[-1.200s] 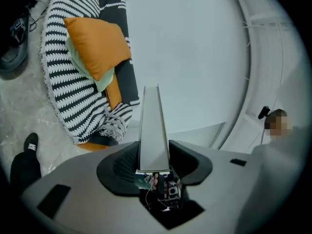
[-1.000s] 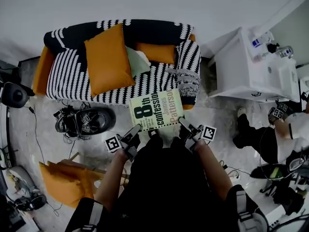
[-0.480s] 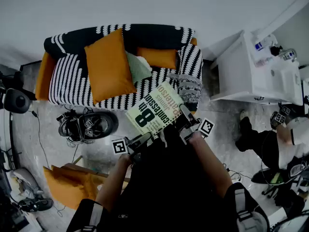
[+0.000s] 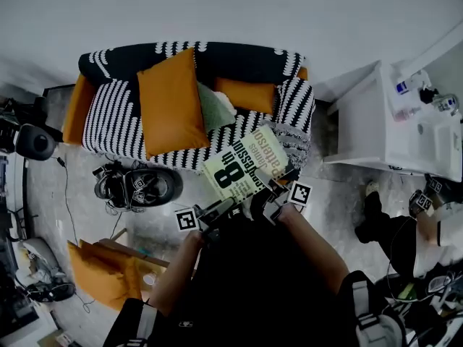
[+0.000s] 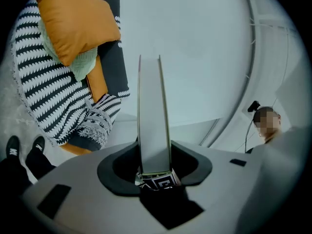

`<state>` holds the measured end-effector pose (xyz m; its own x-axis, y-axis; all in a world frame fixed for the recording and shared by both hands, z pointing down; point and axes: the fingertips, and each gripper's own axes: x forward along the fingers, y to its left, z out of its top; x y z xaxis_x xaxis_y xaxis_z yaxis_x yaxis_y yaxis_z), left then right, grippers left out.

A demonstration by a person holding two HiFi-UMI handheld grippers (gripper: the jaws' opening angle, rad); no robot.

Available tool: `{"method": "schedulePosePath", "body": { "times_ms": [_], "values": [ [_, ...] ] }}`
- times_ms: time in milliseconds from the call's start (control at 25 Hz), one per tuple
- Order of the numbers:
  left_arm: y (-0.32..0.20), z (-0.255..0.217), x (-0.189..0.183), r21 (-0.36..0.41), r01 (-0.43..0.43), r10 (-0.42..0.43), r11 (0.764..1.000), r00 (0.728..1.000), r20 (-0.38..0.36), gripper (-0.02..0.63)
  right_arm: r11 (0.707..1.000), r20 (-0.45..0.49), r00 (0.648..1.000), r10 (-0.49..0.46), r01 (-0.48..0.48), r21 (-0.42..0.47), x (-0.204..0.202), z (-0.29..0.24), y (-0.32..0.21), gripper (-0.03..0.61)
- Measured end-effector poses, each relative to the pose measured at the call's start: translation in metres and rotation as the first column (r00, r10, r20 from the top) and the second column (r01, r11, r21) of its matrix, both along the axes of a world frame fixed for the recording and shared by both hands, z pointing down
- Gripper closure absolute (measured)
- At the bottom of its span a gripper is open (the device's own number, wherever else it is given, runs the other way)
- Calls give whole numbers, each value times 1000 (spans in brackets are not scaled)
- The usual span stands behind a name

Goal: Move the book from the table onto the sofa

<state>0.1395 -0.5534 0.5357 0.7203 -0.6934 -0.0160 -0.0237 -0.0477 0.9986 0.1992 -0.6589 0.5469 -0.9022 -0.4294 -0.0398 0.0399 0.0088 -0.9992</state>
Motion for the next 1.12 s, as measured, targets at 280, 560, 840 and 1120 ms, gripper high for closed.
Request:
{"method": "schedulePosePath", "body": {
  "times_ms": [280,560,840,1120],
  "values": [
    [-19,-13,-29,105,40,-49,994,996,79,277,978,55,979,-197,192,86,16,-12,-27,419],
    [-49,-19,-54,116,21,-40,993,986,162,270,824,27,837,-547,532,194,10,-29,-28,419],
    [-51,-2,-36,76,-107,90,991,975,202,434,806,9,817,-577,568,166,-18,-21,-14,417],
    [-54,3,-63,86,-32,28,996,998,49,443,941,-38,946,-323,325,93,-21,-8,-26,333]
  ]
}}
